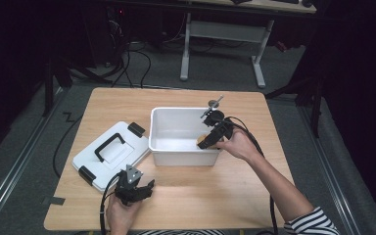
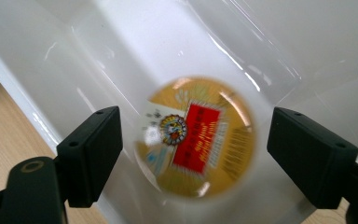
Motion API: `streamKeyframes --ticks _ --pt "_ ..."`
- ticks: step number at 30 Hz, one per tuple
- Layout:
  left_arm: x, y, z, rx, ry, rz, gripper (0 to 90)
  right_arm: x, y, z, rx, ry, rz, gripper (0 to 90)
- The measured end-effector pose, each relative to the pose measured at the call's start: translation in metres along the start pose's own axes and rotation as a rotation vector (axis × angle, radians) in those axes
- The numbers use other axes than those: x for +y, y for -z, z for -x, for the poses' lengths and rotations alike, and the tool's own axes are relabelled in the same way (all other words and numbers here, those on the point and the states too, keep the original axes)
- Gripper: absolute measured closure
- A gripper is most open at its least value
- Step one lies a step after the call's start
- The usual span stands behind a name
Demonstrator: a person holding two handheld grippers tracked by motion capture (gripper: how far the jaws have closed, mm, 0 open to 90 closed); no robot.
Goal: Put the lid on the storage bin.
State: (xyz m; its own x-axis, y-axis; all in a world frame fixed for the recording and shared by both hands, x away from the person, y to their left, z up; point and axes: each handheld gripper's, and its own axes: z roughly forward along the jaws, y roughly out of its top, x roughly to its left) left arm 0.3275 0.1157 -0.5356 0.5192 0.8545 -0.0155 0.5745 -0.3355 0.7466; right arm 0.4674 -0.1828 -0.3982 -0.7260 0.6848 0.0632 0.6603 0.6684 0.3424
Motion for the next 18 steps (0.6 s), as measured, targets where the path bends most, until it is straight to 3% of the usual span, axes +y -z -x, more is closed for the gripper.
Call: streamKeyframes --ticks 8,18 --pt "0.0 0.0 0.0 -0.001 -0.001 0.0 30.8 -0.003 0.002 0.001 0.017 -0.022 0.016 17.3" --pt "0.0 0.0 0.0 0.0 -0.002 0.0 30.8 -0.012 0.019 0.0 0.017 -0.005 0.138 23.5"
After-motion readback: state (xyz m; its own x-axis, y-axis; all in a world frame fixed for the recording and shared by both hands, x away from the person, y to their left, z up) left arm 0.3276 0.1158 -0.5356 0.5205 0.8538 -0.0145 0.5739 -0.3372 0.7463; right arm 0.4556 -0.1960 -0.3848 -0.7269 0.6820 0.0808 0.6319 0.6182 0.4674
